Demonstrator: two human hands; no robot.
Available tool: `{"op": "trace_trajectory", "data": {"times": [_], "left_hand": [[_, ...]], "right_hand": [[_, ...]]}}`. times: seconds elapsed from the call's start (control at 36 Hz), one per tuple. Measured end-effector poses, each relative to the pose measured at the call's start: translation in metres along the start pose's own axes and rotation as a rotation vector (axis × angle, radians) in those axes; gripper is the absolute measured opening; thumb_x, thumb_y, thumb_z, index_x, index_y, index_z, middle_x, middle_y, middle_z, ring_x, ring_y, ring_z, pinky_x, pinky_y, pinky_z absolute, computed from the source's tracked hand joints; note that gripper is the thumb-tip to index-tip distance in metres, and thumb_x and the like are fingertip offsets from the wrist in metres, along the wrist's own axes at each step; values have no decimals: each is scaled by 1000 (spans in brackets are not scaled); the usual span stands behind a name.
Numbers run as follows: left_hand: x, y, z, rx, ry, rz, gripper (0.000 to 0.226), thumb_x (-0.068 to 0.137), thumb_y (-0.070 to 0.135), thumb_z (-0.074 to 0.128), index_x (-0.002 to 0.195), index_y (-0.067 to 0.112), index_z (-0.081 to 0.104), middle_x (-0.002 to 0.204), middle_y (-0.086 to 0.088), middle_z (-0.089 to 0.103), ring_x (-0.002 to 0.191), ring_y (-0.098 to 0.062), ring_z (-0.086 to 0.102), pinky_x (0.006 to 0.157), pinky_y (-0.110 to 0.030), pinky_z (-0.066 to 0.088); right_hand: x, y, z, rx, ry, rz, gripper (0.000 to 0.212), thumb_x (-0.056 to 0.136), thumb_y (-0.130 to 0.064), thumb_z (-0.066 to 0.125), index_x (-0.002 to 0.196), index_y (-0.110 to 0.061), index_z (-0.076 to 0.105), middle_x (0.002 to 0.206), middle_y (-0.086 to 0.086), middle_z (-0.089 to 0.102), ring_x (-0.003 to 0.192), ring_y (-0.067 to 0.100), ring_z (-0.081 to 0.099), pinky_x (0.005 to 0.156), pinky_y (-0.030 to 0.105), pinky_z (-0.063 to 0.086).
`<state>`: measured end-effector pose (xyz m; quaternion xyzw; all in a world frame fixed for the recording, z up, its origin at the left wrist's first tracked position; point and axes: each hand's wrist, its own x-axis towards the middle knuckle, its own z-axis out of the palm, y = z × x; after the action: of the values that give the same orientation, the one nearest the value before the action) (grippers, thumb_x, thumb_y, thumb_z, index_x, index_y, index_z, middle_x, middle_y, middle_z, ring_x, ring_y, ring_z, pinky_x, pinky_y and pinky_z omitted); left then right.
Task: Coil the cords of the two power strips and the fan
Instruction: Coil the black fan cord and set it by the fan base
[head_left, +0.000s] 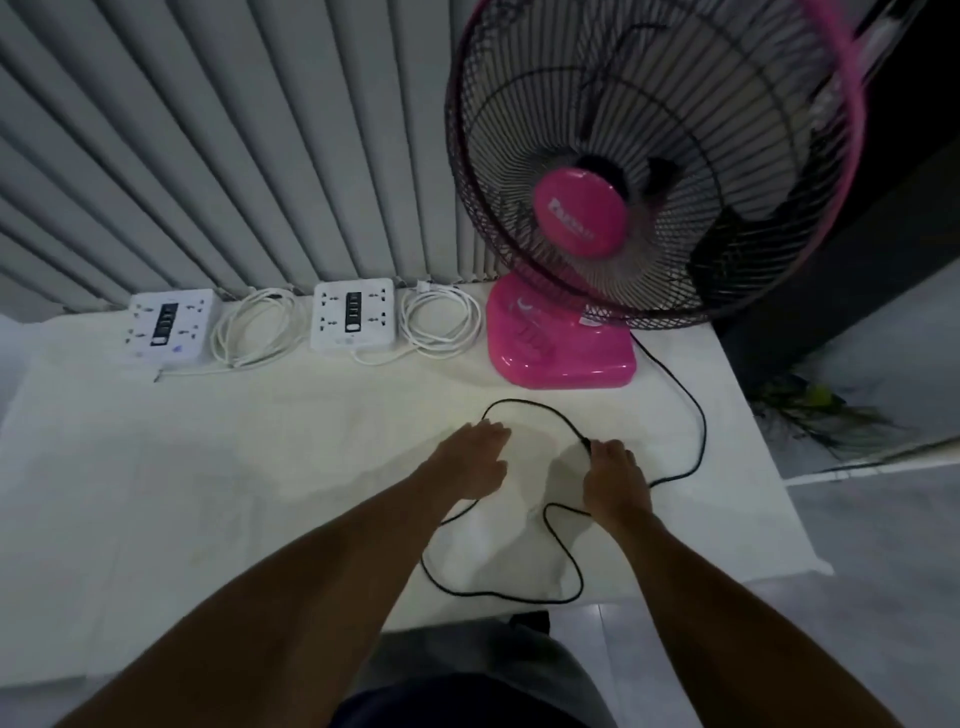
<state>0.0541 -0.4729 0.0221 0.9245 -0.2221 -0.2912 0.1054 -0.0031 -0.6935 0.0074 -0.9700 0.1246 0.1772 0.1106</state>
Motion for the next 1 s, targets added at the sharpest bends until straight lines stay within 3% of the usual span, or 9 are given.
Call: {"op": "trace_trajectory", "data": {"times": [0.19, 0.28, 0.33, 0.44, 0.58, 0.67, 0.81, 0.89, 1.0], "left_hand": [[5, 42, 11, -322, 7, -162, 58, 102, 35, 45, 154, 13, 31, 161, -8, 31, 148, -22, 27, 120, -30, 21], [13, 55, 2, -516, 47, -285, 53, 102, 39, 42, 148, 12, 44, 154, -10, 42, 141, -25, 39, 115, -33, 31], [19, 62, -12, -639, 44, -356, 52, 102, 48, 36, 132, 11, 58, 138, -11, 57, 123, -28, 54, 100, -33, 43], [29, 63, -42, -1009, 178, -459, 50, 103, 50, 35, 107, 13, 69, 113, -7, 68, 100, -23, 62, 83, -30, 44], [27, 39, -80, -989, 285, -545, 42, 104, 31, 34, 111, 1, 63, 98, -19, 69, 83, -34, 69, 82, -39, 56], [9, 24, -103, -1238, 151, -496, 34, 101, 35, 39, 79, 13, 52, 55, -2, 45, 41, -16, 42, 52, -32, 51], [-20, 4, -137, -1361, -358, -199, 53, 100, 50, 32, 53, 25, 30, 49, 5, 16, 43, -12, 11, 38, -22, 12], [-29, -2, -156, -1418, -478, -28, 51, 103, 45, 33, 56, 24, 29, 48, 6, 14, 42, -12, 9, 39, -22, 9], [-36, -15, -173, -1425, -437, -55, 43, 103, 41, 37, 64, 22, 40, 49, 6, 15, 41, -11, 11, 36, -20, 14]], "right_hand": [[18, 10, -3, 332, -31, 55, 19, 93, -13, 55, 105, -4, 67, 103, 13, 64, 97, 33, 64, 79, 34, 50], [18, -4, -13, 458, -7, -12, 13, 88, -23, 63, 81, -14, 69, 74, -3, 66, 80, 21, 67, 58, 19, 42], [13, -19, -18, 596, 6, -84, 5, 84, -25, 71, 86, -20, 70, 79, -9, 68, 78, 10, 66, 62, 15, 42], [0, -50, -25, 785, -19, -296, 24, 77, -27, 82, 87, -36, 62, 79, -15, 70, 75, -1, 67, 64, 9, 49], [14, -55, -36, 703, -219, -359, 72, 51, -50, 96, 112, -37, 60, 105, -12, 63, 88, 3, 61, 71, 17, 49], [30, -54, -44, 692, -204, -295, 84, 58, -42, 96, 129, -29, 52, 118, -4, 56, 104, 14, 59, 78, 23, 49], [46, -84, -60, 711, -82, -345, 90, 81, -29, 82, 153, -24, 28, 149, -8, 38, 135, 8, 39, 110, 31, 37], [46, -112, -66, 757, -123, -437, 64, 94, -25, 69, 148, -22, 35, 144, -5, 46, 135, 13, 44, 111, 33, 38], [43, -135, -61, 816, -265, -355, 30, 106, -24, 46, 134, -14, 47, 127, 7, 65, 123, 27, 59, 107, 45, 45]]}}
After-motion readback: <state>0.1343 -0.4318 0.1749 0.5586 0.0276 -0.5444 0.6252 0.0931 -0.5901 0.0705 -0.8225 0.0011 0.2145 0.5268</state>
